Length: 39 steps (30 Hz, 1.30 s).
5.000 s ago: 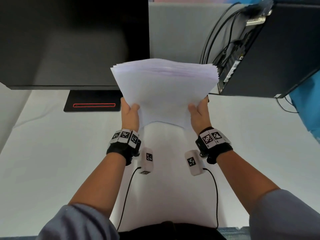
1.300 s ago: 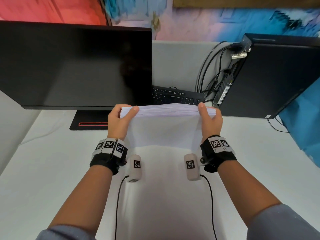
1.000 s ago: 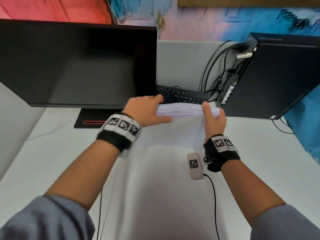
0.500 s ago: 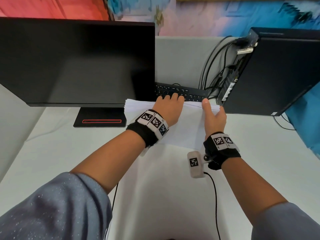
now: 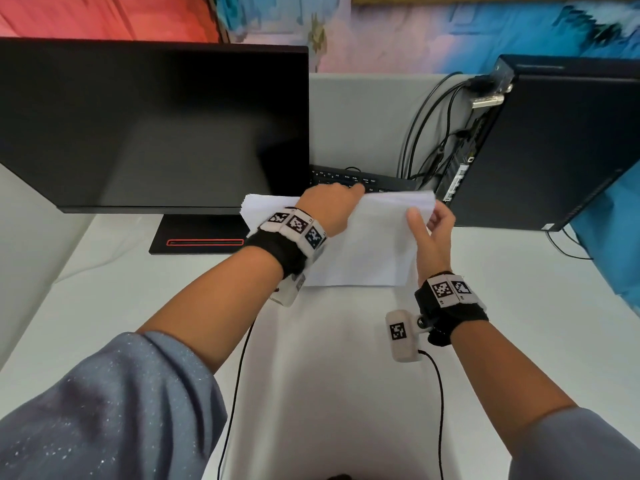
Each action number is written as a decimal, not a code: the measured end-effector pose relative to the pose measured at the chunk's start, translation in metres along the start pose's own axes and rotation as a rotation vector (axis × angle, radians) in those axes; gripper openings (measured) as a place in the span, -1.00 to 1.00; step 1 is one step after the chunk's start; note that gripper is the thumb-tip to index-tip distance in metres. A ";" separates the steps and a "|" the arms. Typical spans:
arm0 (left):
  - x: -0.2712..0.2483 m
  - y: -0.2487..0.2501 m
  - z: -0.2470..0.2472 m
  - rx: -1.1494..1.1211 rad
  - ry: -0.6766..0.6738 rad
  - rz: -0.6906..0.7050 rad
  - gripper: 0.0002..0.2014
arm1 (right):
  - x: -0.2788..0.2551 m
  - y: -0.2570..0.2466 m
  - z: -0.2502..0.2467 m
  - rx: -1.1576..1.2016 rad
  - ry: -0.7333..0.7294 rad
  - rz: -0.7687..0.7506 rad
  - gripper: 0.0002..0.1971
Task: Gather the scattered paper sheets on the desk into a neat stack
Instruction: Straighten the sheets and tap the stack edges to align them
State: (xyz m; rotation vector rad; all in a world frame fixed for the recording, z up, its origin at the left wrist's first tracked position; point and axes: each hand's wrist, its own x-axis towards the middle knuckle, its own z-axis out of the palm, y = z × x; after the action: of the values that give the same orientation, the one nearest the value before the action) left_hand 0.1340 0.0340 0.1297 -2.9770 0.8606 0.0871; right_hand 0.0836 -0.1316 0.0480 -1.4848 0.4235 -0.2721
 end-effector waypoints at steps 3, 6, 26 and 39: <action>-0.007 -0.025 -0.013 -0.324 0.107 -0.096 -0.72 | -0.001 0.021 -0.021 0.065 0.013 0.150 0.06; -0.023 -0.052 0.000 -0.862 0.194 -0.138 -0.67 | 0.005 0.025 -0.033 0.157 -0.068 0.259 -0.19; -0.054 -0.022 0.042 -1.713 0.740 -0.494 -0.64 | -0.023 -0.041 0.018 0.161 -0.119 -0.045 -0.77; -0.032 -0.026 0.019 -1.772 0.749 -0.718 -0.69 | 0.000 -0.065 0.044 0.075 0.218 0.039 -0.75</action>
State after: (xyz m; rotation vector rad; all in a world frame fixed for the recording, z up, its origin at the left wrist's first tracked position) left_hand 0.1195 0.0739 0.1131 -4.7140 -1.2333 -0.6754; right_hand 0.1079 -0.0967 0.1143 -1.3773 0.6099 -0.4168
